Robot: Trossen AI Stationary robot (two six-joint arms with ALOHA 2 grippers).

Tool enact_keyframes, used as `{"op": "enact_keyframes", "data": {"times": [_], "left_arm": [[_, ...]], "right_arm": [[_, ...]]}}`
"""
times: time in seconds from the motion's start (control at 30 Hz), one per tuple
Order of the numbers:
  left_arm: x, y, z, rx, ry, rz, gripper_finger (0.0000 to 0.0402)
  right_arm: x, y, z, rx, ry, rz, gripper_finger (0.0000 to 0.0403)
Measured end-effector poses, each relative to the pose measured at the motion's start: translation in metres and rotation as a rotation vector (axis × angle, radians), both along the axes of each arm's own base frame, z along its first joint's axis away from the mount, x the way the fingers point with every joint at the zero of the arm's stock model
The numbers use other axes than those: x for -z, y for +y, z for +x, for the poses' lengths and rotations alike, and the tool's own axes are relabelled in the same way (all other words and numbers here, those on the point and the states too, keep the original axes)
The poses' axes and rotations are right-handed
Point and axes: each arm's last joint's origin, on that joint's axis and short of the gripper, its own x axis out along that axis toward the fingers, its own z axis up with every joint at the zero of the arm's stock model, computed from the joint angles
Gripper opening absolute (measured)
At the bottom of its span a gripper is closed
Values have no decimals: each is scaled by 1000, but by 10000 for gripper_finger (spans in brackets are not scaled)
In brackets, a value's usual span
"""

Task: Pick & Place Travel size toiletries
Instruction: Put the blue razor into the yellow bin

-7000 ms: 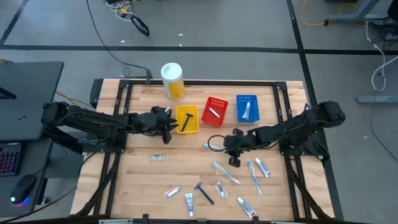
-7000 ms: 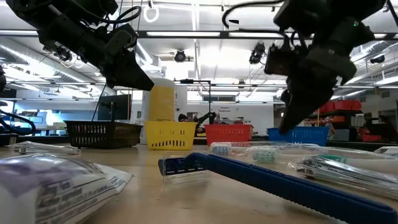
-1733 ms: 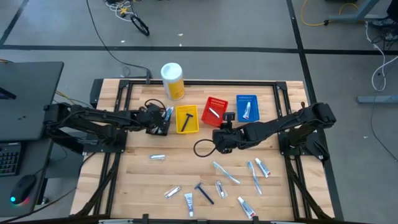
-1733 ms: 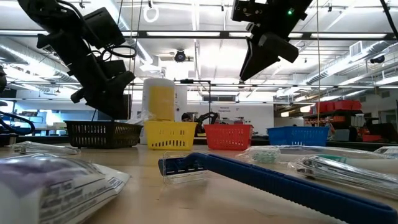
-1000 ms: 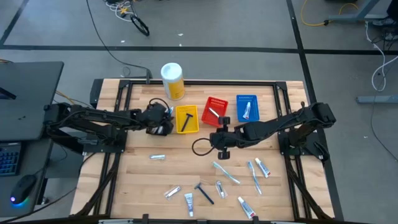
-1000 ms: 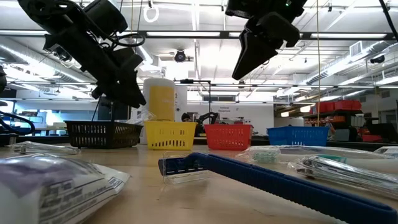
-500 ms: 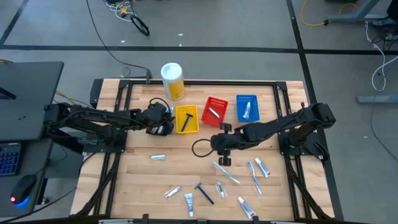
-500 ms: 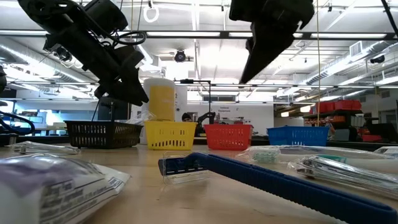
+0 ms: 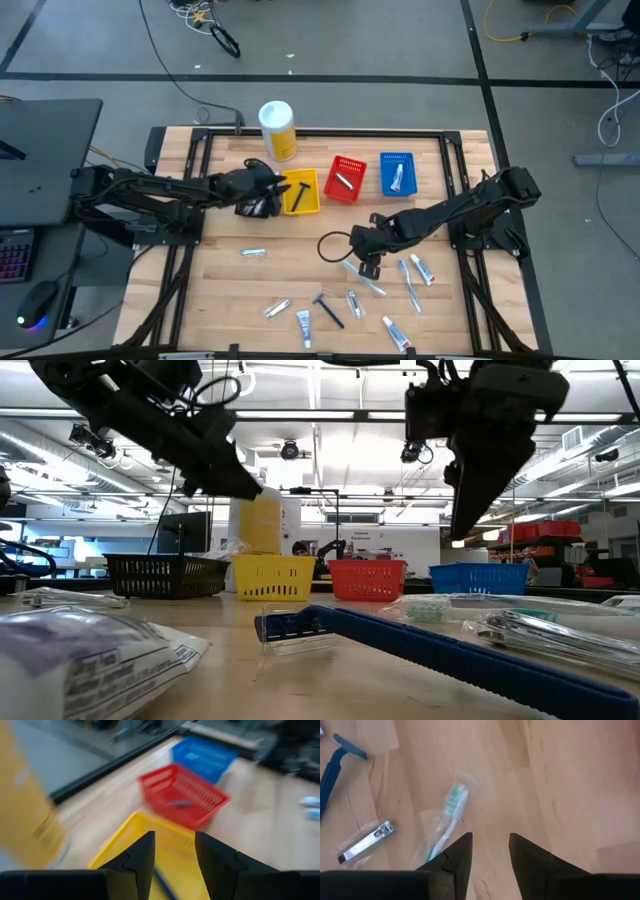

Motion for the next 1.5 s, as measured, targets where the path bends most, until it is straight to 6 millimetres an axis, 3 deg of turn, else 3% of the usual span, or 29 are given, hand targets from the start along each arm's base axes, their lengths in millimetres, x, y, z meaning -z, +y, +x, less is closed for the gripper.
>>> {"op": "enact_keyframes", "data": {"times": [0.27, 0.63, 1.0, 1.27, 1.5], "left_arm": [[-12, -3, 6, 172, -105, 63, 148], [-13, -22, 9, 480, -145, -57, 148], [-27, -75, 9, 708, -279, 18, 148], [-19, -117, 7, 721, -265, 34, 148], [-5, -160, 41, 778, -173, 47, 148]], "right_arm": [[8, 1, -2, -2, -16, 6, 140], [2, 5, 9, -144, -150, -24, 140], [-3, 6, 18, -232, -263, -90, 140], [-6, 5, 22, -194, -316, -154, 140], [-7, 6, 23, -136, -335, -98, 140]]}}
